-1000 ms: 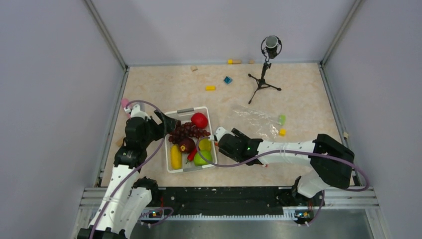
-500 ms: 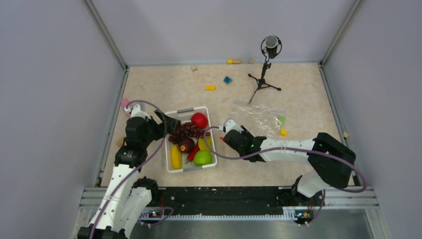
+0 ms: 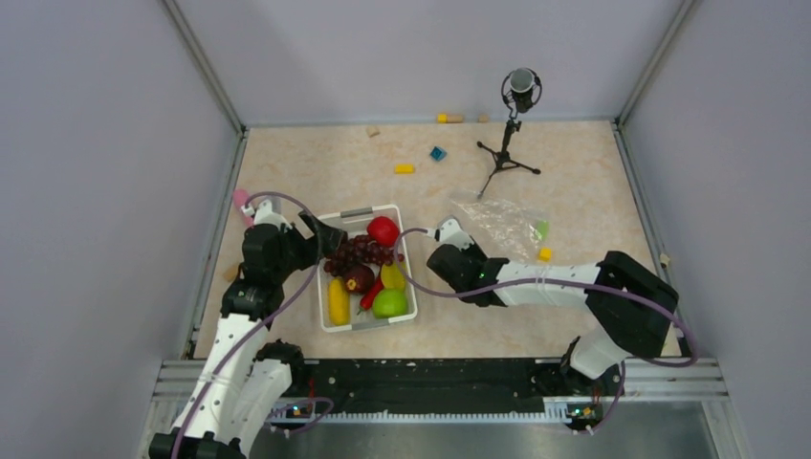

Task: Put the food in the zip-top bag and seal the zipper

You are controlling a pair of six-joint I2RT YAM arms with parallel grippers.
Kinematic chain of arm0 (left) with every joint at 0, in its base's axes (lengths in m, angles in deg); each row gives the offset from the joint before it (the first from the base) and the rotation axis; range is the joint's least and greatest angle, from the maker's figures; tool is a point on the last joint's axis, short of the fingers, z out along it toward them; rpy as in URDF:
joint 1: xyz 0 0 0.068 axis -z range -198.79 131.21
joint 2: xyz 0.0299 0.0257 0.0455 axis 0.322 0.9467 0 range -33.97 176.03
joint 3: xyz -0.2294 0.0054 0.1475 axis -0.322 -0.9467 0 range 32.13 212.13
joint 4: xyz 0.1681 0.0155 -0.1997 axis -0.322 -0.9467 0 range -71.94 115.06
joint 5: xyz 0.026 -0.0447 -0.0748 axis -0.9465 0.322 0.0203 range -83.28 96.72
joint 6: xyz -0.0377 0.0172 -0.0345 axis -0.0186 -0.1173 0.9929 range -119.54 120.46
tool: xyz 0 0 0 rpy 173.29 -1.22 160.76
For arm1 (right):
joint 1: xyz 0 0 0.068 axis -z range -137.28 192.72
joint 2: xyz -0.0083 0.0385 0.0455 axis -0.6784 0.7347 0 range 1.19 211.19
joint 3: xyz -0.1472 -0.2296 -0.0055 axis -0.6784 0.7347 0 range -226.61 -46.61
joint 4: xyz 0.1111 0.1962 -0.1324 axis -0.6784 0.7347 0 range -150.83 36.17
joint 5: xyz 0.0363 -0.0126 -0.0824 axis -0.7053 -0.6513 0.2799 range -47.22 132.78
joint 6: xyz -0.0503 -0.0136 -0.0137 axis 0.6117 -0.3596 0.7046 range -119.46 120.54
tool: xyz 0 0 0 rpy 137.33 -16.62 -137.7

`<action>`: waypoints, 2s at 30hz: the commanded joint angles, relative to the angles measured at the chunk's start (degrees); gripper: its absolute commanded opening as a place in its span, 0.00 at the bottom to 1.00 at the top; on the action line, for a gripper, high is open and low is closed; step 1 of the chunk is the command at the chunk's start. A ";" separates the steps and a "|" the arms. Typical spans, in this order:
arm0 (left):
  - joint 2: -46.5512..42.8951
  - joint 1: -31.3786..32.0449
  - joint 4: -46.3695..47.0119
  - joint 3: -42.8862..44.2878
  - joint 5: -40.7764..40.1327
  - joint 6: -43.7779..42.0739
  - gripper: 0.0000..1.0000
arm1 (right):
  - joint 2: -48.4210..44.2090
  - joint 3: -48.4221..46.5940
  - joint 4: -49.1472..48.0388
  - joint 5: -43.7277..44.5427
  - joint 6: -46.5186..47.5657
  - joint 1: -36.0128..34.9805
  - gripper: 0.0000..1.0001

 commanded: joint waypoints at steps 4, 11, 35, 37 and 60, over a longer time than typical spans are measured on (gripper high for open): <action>0.63 0.47 4.97 -0.36 5.79 0.21 0.98 | -7.08 -11.80 23.29 -1.09 -19.57 0.83 0.00; 4.17 5.62 -2.06 2.88 1.49 1.92 0.98 | -11.31 -19.43 36.56 -7.75 -26.37 1.23 0.00; 14.89 24.12 -11.59 1.99 -13.38 1.47 0.95 | -12.81 -10.83 17.04 -34.61 -23.98 12.80 0.00; 16.35 24.14 -11.58 2.23 -14.60 1.58 0.95 | -12.81 -10.54 16.76 -34.75 -23.98 12.78 0.00; 13.01 24.78 -10.25 6.71 -14.06 2.63 0.30 | -15.00 -9.21 15.11 -36.85 -23.82 12.95 0.00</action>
